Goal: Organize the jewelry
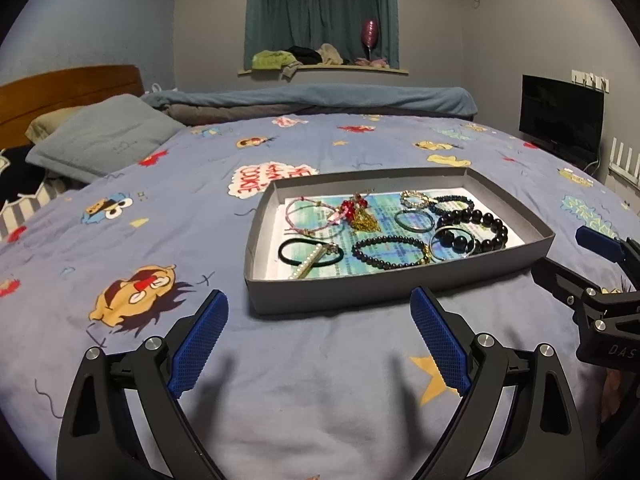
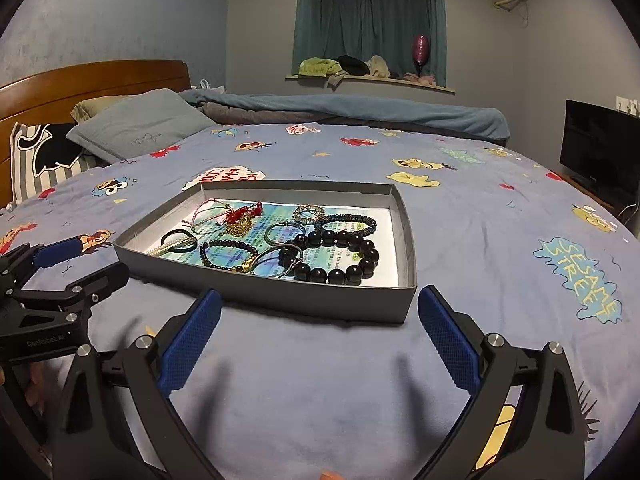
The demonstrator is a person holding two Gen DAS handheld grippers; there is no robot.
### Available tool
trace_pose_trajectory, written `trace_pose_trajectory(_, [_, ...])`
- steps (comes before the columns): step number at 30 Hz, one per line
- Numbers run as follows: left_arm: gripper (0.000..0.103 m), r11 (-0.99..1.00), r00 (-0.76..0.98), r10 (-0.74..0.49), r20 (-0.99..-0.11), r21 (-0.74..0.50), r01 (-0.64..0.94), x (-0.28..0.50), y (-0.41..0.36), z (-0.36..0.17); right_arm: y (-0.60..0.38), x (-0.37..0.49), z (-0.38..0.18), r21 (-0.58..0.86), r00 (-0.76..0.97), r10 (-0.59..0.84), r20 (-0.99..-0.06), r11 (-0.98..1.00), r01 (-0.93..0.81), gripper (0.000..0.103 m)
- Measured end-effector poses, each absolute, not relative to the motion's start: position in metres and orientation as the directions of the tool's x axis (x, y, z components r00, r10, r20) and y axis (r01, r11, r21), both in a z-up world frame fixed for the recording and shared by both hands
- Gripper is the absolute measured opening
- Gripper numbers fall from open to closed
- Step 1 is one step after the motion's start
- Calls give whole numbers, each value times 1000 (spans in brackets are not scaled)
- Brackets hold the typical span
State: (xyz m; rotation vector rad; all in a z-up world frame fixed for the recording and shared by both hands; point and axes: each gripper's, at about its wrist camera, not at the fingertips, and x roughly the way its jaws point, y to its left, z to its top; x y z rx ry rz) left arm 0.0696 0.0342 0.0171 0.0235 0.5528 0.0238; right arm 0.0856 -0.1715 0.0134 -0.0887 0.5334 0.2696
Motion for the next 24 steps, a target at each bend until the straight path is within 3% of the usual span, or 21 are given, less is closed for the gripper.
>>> trace_pose_trajectory(9, [93, 999, 872, 36, -487, 19, -31, 65, 36, 24, -175, 82, 13, -9, 838, 224, -498, 965, -263, 97])
trace_pose_trajectory(24, [93, 999, 866, 35, -498, 42, -16, 65, 28, 20, -175, 80, 14, -18, 843, 217, -492, 966, -259, 97])
